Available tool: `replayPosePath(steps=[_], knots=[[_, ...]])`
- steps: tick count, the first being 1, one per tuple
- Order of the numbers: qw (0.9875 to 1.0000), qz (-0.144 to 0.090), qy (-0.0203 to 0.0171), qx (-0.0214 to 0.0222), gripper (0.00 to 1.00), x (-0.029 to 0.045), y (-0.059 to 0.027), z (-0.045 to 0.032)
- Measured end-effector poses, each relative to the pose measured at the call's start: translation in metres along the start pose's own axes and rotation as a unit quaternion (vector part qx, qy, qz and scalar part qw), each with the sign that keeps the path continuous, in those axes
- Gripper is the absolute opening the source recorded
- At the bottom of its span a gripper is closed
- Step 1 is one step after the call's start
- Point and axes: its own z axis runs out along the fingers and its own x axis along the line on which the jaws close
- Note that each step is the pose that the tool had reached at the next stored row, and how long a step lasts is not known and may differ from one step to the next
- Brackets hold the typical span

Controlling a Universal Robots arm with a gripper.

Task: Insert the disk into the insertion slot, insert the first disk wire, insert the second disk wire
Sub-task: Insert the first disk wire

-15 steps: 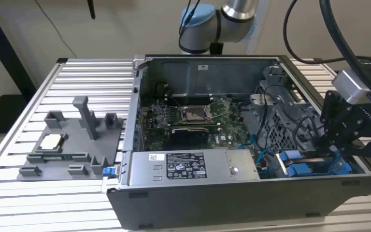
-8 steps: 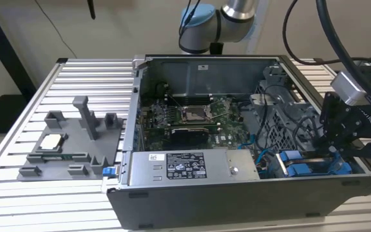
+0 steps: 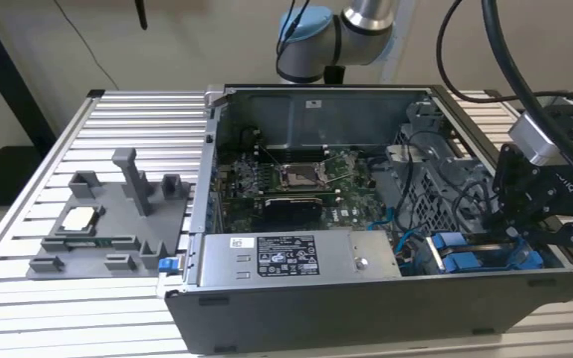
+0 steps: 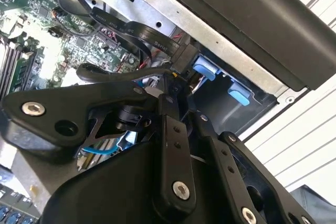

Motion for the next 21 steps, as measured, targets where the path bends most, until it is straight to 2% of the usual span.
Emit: replayPosePath(steps=[10, 11, 12, 21], knots=[[1.0, 0.0, -0.0003, 0.0, 0.21, 0.0001, 0.0, 0.0008], [1.0, 0.0, -0.0004, 0.0, 0.27, 0.0001, 0.0, 0.0006], [1.0, 0.001, -0.0007, 0.0001, 0.27, -0.0001, 0.0002, -0.0006], [1.0, 0.001, -0.0011, 0.0002, 0.27, -0.0035, 0.0025, -0.028]])
